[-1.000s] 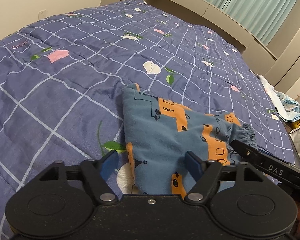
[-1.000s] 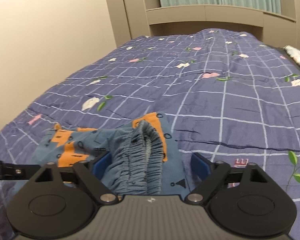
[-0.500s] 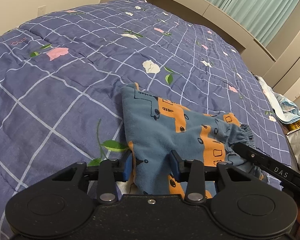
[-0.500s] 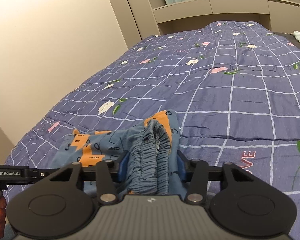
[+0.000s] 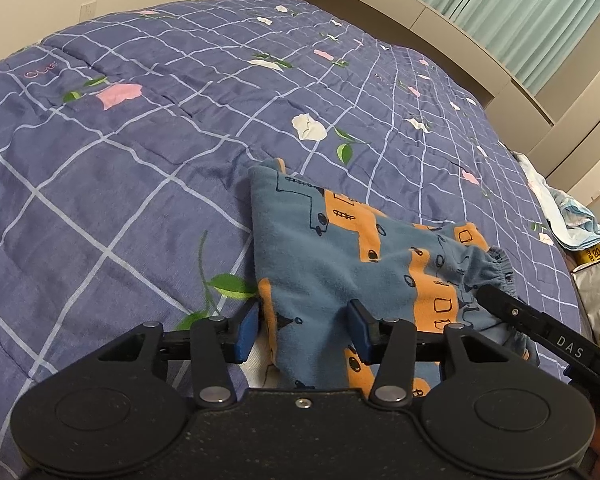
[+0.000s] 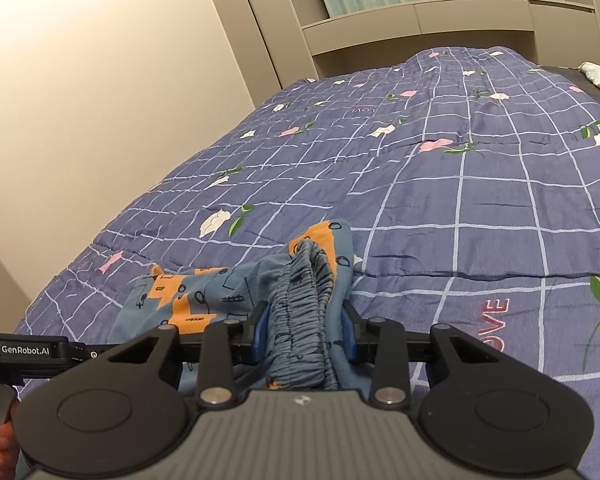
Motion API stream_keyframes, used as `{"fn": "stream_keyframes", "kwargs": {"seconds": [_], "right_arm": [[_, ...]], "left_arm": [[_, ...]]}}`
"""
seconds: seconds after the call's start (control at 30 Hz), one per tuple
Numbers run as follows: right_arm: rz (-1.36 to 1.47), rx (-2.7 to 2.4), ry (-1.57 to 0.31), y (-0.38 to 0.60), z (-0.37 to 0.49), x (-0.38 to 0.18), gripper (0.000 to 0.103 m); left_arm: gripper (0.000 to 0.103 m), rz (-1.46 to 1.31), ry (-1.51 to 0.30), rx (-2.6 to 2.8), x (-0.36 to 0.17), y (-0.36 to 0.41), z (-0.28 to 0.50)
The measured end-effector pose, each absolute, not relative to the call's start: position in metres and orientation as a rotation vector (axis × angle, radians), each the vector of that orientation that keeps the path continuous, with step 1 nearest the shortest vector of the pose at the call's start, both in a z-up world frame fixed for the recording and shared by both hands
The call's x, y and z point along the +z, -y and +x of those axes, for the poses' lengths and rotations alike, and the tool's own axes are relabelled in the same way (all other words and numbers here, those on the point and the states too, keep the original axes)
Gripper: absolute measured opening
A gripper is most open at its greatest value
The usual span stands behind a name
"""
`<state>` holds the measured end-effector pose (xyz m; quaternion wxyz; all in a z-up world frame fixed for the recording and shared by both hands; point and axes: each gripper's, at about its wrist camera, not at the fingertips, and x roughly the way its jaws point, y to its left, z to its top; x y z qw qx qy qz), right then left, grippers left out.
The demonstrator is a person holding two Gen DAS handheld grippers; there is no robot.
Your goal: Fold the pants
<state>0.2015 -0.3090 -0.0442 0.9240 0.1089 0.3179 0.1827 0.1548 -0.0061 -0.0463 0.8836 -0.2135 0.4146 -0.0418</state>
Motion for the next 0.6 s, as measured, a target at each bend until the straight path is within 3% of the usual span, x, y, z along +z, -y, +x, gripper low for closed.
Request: {"fn": "stream_keyframes", "kwargs": {"seconds": [0.2, 0.33, 0.43, 0.6], "right_arm": [[0.238, 0.354, -0.635, 0.308, 0.196, -0.045, 0.039], [0.223, 0.333, -0.606, 0.304, 0.19, -0.043, 0.033], [0.22, 0.317, -0.576, 0.304, 0.184, -0.039, 0.027], [0.239, 0.285, -0.514, 0.311, 0.178, -0.026, 0.027]], "left_arm": [[0.016, -0.435, -0.832, -0.105, -0.043, 0.009, 0.152], [0.008, -0.401, -0.807, -0.116, -0.037, 0.014, 0.152], [0.006, -0.385, -0.784, -0.135, -0.029, 0.017, 0.156], [0.006, -0.346, -0.74, -0.181, -0.013, 0.029, 0.171]]}}
